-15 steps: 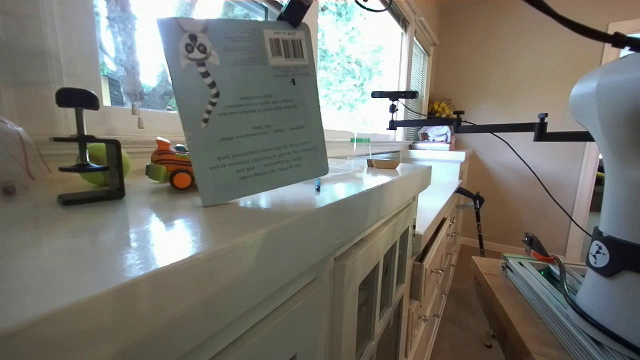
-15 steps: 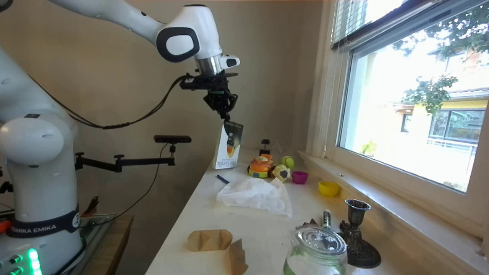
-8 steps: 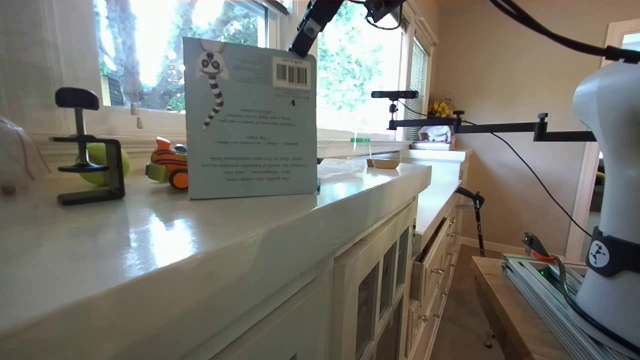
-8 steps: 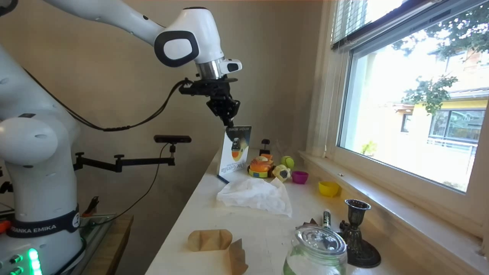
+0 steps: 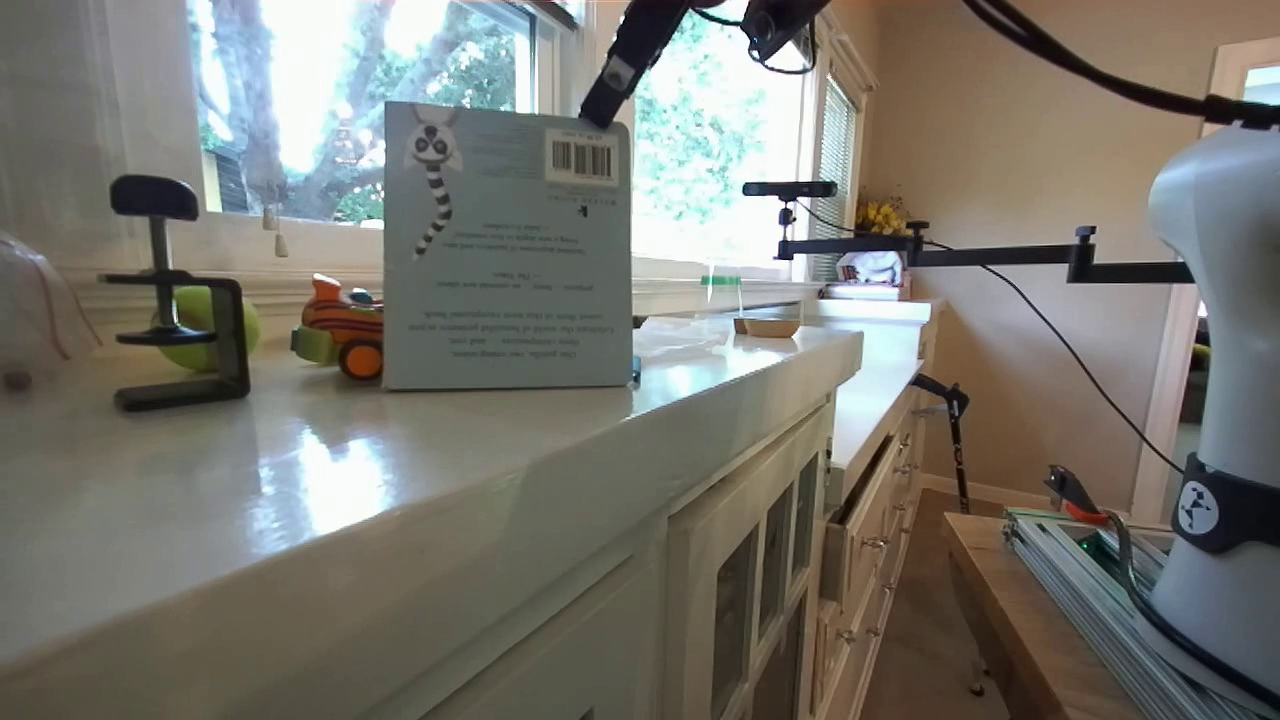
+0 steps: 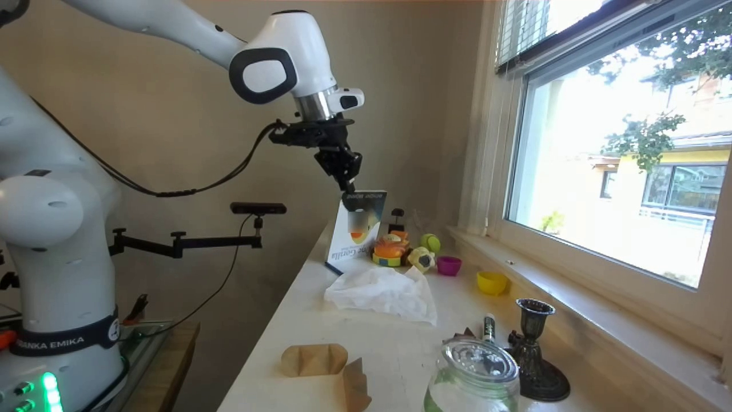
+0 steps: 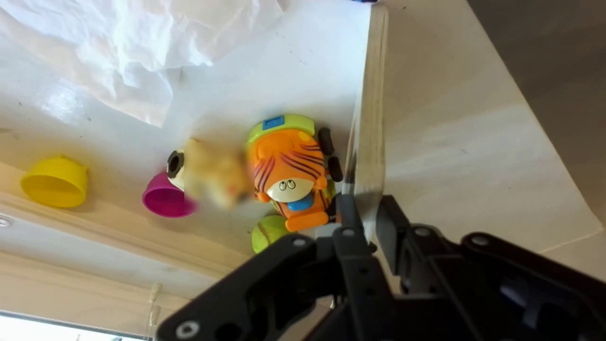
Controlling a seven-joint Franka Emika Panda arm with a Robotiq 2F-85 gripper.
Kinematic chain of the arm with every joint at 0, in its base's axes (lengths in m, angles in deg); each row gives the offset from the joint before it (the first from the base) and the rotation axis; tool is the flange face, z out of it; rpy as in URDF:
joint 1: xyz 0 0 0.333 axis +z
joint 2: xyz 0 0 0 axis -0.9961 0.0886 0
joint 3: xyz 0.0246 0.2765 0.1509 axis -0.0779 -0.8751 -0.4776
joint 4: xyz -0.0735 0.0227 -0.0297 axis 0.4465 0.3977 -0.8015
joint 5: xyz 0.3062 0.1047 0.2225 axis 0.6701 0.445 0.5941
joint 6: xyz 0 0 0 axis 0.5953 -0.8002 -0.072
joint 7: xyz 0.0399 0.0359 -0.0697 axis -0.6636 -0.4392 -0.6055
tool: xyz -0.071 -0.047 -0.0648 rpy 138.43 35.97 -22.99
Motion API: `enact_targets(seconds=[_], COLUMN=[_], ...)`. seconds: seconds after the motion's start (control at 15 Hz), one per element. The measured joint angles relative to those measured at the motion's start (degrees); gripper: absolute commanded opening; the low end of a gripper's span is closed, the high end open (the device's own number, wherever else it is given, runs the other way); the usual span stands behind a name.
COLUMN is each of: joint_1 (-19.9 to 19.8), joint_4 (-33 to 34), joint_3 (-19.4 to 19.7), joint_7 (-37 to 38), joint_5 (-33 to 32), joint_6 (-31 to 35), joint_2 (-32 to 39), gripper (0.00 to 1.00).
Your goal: Flip the children's book over
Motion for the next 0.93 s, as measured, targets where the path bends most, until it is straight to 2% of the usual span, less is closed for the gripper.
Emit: enact_targets(seconds=[0.93], joint_1=[-0.5], joint_4=[-1.1], joint_3=[0.4], joint_7=[5.5], joint_5=[0.0], joint_6=[1.0], joint_2=[-0.8], gripper=[0.05])
